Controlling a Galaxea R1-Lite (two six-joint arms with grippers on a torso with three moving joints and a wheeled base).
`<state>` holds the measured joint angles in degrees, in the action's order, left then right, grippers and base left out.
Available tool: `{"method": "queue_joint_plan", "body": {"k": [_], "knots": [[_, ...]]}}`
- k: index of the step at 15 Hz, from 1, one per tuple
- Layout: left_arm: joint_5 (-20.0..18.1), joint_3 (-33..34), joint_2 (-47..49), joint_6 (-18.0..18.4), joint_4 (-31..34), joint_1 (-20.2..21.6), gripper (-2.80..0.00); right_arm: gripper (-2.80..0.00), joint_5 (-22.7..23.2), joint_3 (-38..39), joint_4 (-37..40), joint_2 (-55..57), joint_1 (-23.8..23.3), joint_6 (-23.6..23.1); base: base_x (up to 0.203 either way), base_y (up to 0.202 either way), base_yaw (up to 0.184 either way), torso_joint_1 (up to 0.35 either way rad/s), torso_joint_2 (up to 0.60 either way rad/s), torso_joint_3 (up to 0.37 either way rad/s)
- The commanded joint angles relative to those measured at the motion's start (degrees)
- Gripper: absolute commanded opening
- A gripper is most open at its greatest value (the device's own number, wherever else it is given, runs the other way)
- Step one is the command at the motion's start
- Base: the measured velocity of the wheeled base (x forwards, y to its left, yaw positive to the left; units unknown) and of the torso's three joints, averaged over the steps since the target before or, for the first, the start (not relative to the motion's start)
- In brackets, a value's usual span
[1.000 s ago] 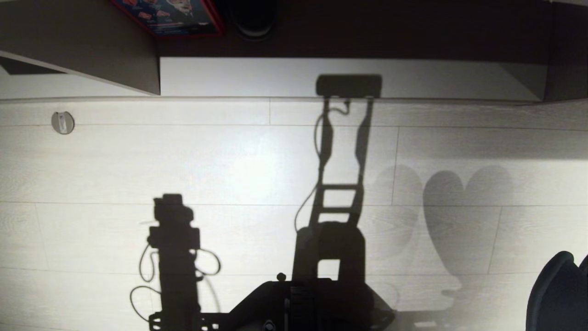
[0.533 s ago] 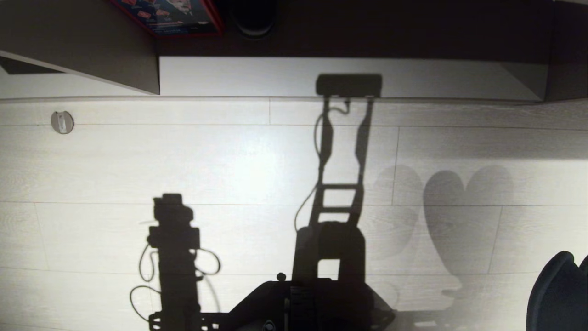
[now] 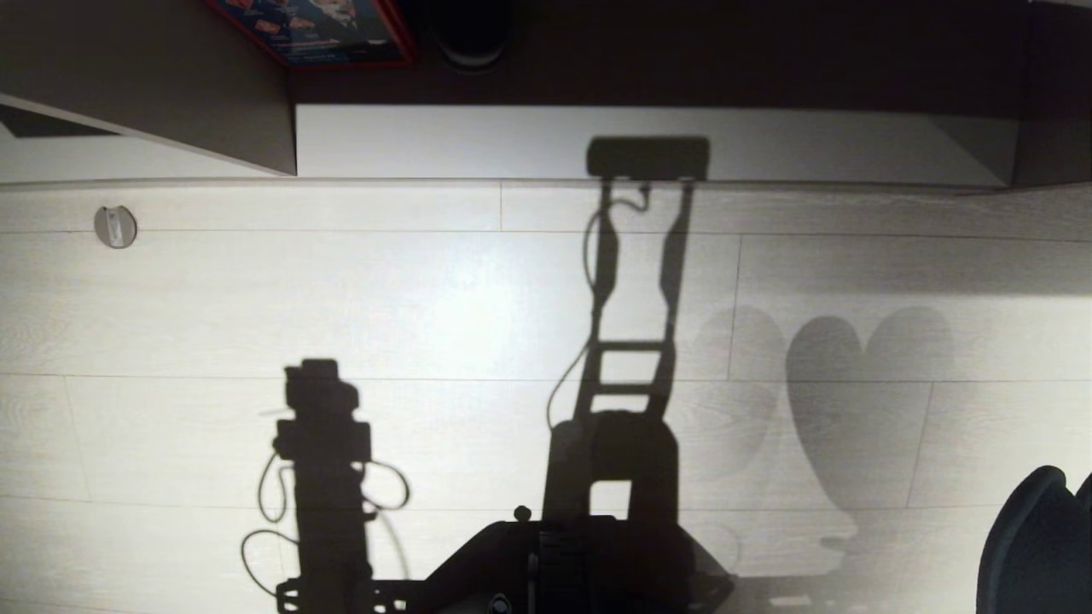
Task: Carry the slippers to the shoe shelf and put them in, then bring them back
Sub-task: Place the slippers into the shoe cabinet
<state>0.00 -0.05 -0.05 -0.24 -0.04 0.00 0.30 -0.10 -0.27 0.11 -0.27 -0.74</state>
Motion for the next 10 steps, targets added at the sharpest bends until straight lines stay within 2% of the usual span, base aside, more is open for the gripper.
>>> {"method": "queue_joint_plan", "body": {"k": [1, 10], "knots": [[0.0, 0.0, 0.0, 0.0, 0.0, 0.0, -2.8, -2.8, 0.0, 0.0, 0.0, 0.0, 0.0, 0.0, 0.0, 0.0, 0.0, 0.0, 0.0, 0.0], [0.0, 0.0, 0.0, 0.0, 0.0, 0.0, -2.8, -2.8, -0.1, 0.0, -0.1, 0.0, 0.0, 0.9, 0.0, 0.0, 0.0, 0.0, 0.0, 0.0]]}}
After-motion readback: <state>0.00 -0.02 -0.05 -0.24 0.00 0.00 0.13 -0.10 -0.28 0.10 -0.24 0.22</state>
